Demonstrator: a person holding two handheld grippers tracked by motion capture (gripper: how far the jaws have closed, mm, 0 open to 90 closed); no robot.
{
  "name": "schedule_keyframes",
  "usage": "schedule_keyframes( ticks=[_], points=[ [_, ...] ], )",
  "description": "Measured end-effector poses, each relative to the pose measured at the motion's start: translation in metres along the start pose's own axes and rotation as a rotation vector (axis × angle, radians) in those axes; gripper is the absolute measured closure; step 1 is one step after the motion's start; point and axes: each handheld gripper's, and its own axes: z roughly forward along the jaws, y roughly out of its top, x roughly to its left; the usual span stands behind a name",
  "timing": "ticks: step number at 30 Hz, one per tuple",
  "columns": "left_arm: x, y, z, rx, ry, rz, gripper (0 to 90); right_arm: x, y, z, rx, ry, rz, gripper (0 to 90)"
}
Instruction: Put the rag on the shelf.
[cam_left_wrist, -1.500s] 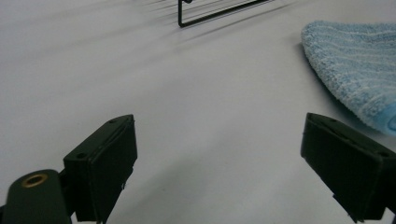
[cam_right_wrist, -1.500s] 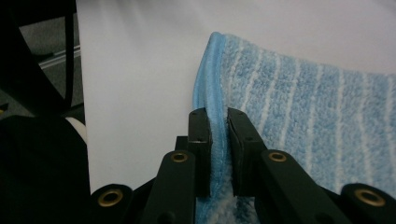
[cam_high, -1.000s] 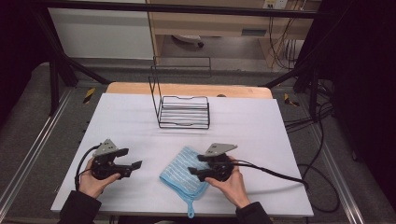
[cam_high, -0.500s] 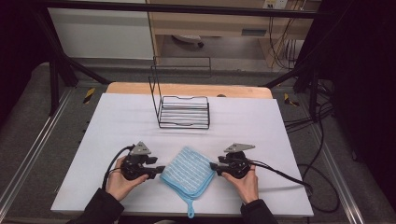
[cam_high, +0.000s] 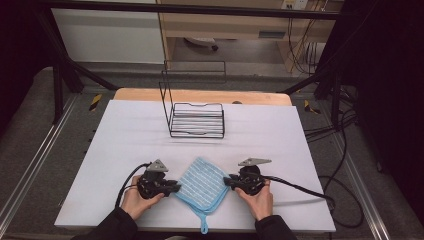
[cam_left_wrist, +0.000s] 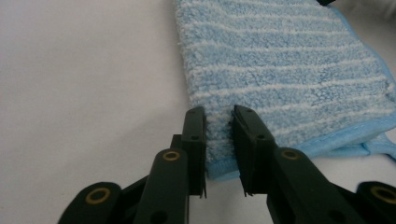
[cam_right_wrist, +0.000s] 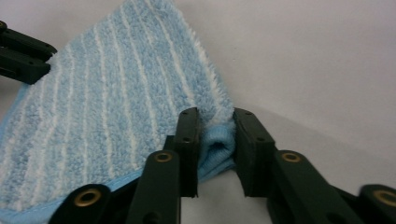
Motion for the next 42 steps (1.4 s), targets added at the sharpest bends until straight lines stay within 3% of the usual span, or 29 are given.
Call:
schedule_keyframes(
  ticks=[2,7,8,9,10,11,12,13,17,21,23,24,25,26,27,28,29,30,32,33,36,42],
  points=[
    [-0.001,0.000,0.000,0.003,-0.001,-0.006,78.4,0.000,0.002,0.001,0.012,0.022,0.009,79.7],
    [-0.004,0.000,-0.003,0.002,0.009,-0.005,84.4,-0.003,0.008,0.001,0.016,0.046,0.009,83.2],
    [-0.004,-0.001,-0.004,0.002,0.013,-0.017,84.4,-0.004,0.012,0.002,0.010,0.038,-0.012,83.4],
    [-0.005,-0.001,-0.006,0.002,0.014,-0.022,85.2,-0.002,0.024,0.002,-0.005,0.018,-0.072,83.4],
    [-0.008,-0.004,-0.009,-0.005,0.026,-0.030,85.3,0.000,0.032,0.003,-0.016,0.014,-0.102,83.4],
    [-0.008,-0.004,-0.009,-0.005,0.026,-0.030,85.4,0.000,0.032,0.003,-0.016,0.014,-0.102,83.4],
    [-0.010,-0.006,-0.012,-0.008,0.034,-0.031,85.4,0.002,0.046,0.008,-0.028,0.029,-0.141,83.4],
    [-0.012,-0.007,-0.014,-0.012,0.044,-0.034,85.4,0.002,0.046,0.008,-0.028,0.029,-0.141,83.4],
    [-0.022,-0.015,-0.020,-0.035,0.072,-0.060,84.9,0.005,0.069,0.032,-0.002,0.065,-0.222,82.9],
    [-0.023,-0.020,-0.019,-0.045,0.087,-0.074,84.2,0.005,0.066,0.045,0.014,0.060,-0.239,81.3],
    [-0.020,-0.019,-0.019,-0.049,0.082,-0.085,82.2,0.004,0.062,0.049,0.004,0.045,-0.252,77.2],
    [-0.019,-0.019,-0.020,-0.050,0.075,-0.088,78.9,0.002,0.060,0.047,-0.034,0.048,-0.245,69.8],
    [-0.018,-0.019,-0.021,-0.054,0.074,-0.084,75.9,0.002,0.060,0.047,-0.034,0.048,-0.245,69.8],
    [-0.017,-0.018,-0.022,-0.060,0.072,-0.083,75.9,0.001,0.060,0.043,-0.054,0.050,-0.241,63.4],
    [-0.016,-0.016,-0.024,-0.070,0.072,-0.086,65.1,-0.002,0.059,0.035,-0.094,0.049,-0.226,53.7],
    [-0.014,-0.014,-0.026,-0.082,0.077,-0.087,65.1,-0.002,0.059,0.035,-0.094,0.049,-0.226,53.7],
    [-0.012,-0.012,-0.028,-0.093,0.084,-0.079,53.3,-0.004,0.058,0.024,-0.110,0.038,-0.221,40.3],
    [-0.010,-0.010,-0.030,-0.099,0.089,-0.072,53.3,-0.004,0.058,0.024,-0.110,0.038,-0.221,40.3],
    [-0.005,-0.005,-0.032,-0.099,0.097,-0.062,45.0,-0.006,0.054,0.015,-0.115,0.038,-0.205,33.0],
    [-0.003,-0.002,-0.032,-0.097,0.097,-0.055,36.4,-0.009,0.050,0.006,-0.130,0.038,-0.197,25.8],
    [0.002,0.006,-0.029,-0.094,0.119,-0.009,30.2,-0.012,0.045,-0.002,-0.138,0.039,-0.192,17.8],
    [0.015,0.022,-0.026,-0.095,0.129,-0.014,20.5,-0.014,0.031,-0.017,-0.146,0.060,-0.175,9.4]
  ],
)
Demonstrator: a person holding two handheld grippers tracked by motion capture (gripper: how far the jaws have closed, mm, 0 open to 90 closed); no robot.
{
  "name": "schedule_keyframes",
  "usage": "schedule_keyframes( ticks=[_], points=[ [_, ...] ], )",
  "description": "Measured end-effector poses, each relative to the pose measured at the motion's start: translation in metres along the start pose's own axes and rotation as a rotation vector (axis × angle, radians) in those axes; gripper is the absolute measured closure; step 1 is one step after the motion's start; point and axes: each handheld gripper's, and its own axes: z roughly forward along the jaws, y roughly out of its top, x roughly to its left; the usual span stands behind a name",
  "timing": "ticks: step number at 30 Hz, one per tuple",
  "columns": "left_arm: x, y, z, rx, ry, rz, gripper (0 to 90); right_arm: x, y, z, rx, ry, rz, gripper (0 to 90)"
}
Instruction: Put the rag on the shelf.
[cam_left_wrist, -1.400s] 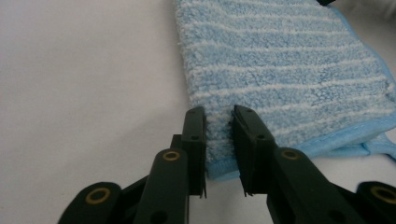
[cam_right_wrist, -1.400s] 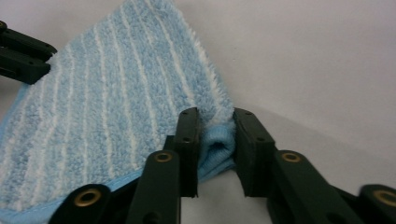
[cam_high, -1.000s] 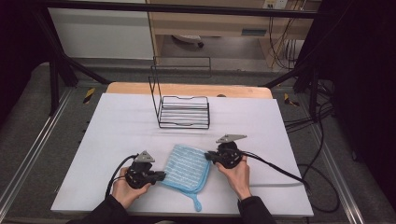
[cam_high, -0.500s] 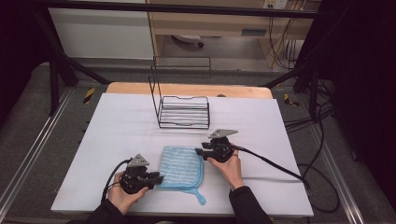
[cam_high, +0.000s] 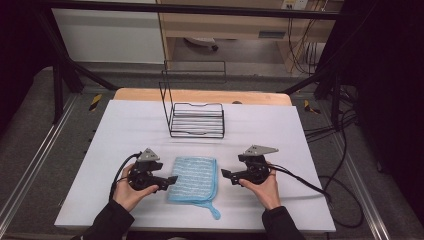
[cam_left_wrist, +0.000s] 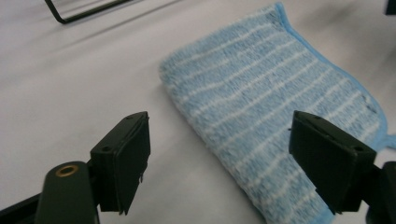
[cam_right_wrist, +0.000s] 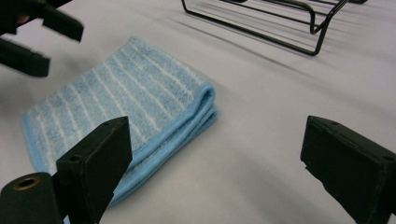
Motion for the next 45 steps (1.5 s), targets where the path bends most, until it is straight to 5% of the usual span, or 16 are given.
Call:
schedule_keyframes(
  ticks=[13,20,28,39,45],
  points=[
    [0.026,0.029,0.035,-0.005,0.067,-0.037,18.6,0.005,-0.018,-0.003,0.021,0.004,0.024,6.6],
    [0.031,0.025,0.055,0.031,0.068,-0.060,41.0,0.005,-0.019,0.000,0.038,-0.004,0.029,6.7],
    [0.027,0.021,0.057,0.035,0.015,-0.072,69.4,0.005,-0.021,0.005,0.044,-0.017,0.036,5.3],
    [0.026,0.015,0.058,0.027,0.005,-0.100,74.6,0.005,-0.003,0.014,0.012,-0.042,0.073,1.7],
    [0.027,0.015,0.058,0.027,-0.002,-0.100,75.0,0.004,0.013,0.039,0.041,-0.046,0.085,15.2]
  ],
)
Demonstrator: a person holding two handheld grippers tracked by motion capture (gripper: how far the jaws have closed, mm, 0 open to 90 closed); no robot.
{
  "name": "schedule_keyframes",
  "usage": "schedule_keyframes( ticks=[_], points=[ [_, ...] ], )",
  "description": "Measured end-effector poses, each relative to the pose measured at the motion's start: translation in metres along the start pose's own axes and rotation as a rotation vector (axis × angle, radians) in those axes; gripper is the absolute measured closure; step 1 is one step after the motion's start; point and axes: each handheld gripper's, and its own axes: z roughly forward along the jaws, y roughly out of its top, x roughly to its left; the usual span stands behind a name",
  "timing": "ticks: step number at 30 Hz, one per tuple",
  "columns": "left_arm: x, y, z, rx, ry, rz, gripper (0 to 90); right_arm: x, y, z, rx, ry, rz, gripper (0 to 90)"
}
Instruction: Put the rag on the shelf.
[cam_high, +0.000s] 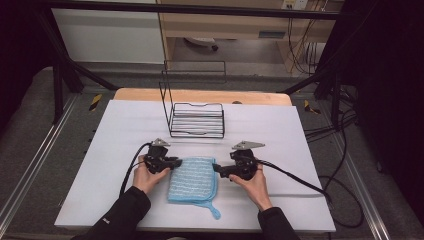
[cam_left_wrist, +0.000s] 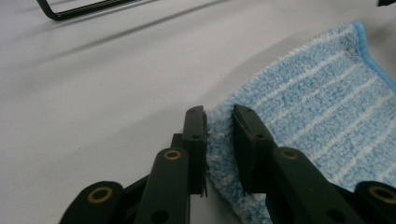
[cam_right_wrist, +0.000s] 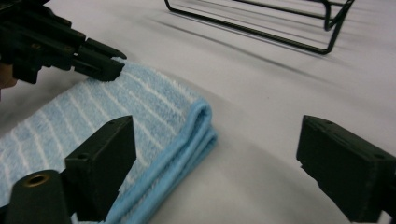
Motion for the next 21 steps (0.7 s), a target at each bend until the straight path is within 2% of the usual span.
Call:
schedule_keyframes(
  ticks=[5,8,11,15,21],
  points=[
    [-0.001,-0.001,0.000,-0.011,0.004,0.009,75.0,0.001,0.006,0.021,0.034,-0.005,0.027,28.3],
    [-0.001,-0.002,0.000,-0.013,0.005,0.018,75.0,0.002,0.005,0.029,0.058,-0.016,0.015,34.0],
    [-0.001,-0.002,0.000,-0.016,0.006,0.023,75.0,0.002,0.002,0.032,0.070,-0.017,0.003,40.2],
    [-0.001,-0.002,0.000,-0.017,0.002,0.028,74.9,0.003,0.001,0.031,0.070,0.008,0.020,51.8],
    [0.000,-0.003,0.000,-0.025,-0.004,0.026,74.9,0.004,-0.001,0.034,0.077,0.030,0.046,60.1]
  ],
)
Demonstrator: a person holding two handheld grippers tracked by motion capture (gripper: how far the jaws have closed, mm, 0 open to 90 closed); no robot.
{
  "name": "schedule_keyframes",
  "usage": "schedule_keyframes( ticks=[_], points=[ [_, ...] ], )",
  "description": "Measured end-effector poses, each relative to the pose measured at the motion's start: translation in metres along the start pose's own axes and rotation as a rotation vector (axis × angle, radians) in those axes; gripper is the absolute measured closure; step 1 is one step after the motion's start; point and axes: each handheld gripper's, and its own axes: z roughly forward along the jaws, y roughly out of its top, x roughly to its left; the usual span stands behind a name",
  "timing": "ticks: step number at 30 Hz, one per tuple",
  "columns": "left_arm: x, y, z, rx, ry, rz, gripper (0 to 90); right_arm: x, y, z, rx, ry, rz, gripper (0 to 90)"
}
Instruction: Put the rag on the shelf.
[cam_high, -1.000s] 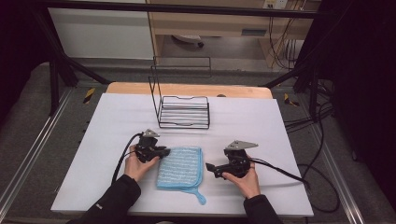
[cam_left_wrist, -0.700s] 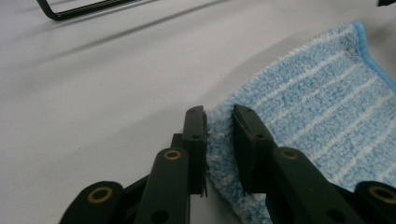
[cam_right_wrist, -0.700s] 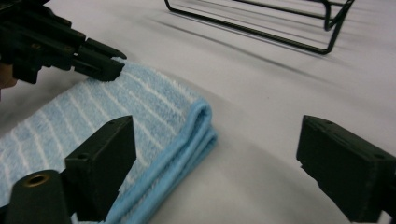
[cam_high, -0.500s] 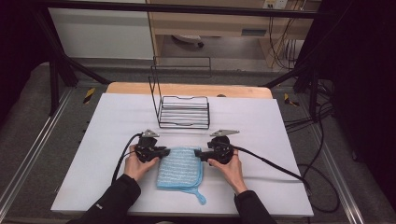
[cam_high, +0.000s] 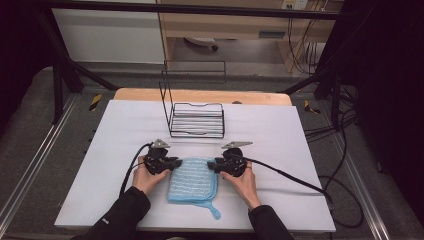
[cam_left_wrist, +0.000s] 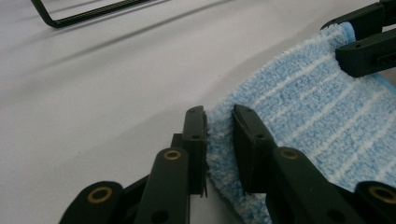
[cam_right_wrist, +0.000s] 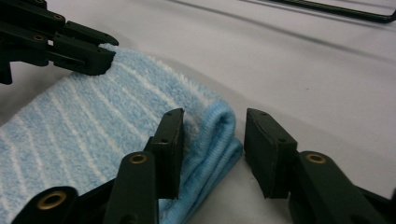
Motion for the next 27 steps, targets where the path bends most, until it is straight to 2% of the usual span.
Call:
schedule_keyframes(
  ticks=[3,10,16,21,27],
  points=[
    [0.000,0.000,0.000,-0.001,0.001,-0.001,74.9,0.001,0.000,0.001,0.004,0.011,0.030,64.9],
    [0.001,-0.001,0.000,-0.008,-0.004,-0.009,75.0,0.000,0.000,0.001,0.009,0.033,0.060,75.8],
    [0.005,0.000,-0.006,-0.021,-0.049,-0.041,80.6,-0.002,0.001,-0.003,0.001,0.058,0.091,79.5],
    [0.003,0.001,-0.015,-0.057,-0.064,-0.031,81.8,0.000,0.003,-0.010,-0.014,0.072,0.087,79.8],
    [-0.002,0.003,-0.033,-0.105,-0.077,0.004,81.9,0.004,0.004,-0.018,-0.046,0.095,0.075,79.7]
  ],
)
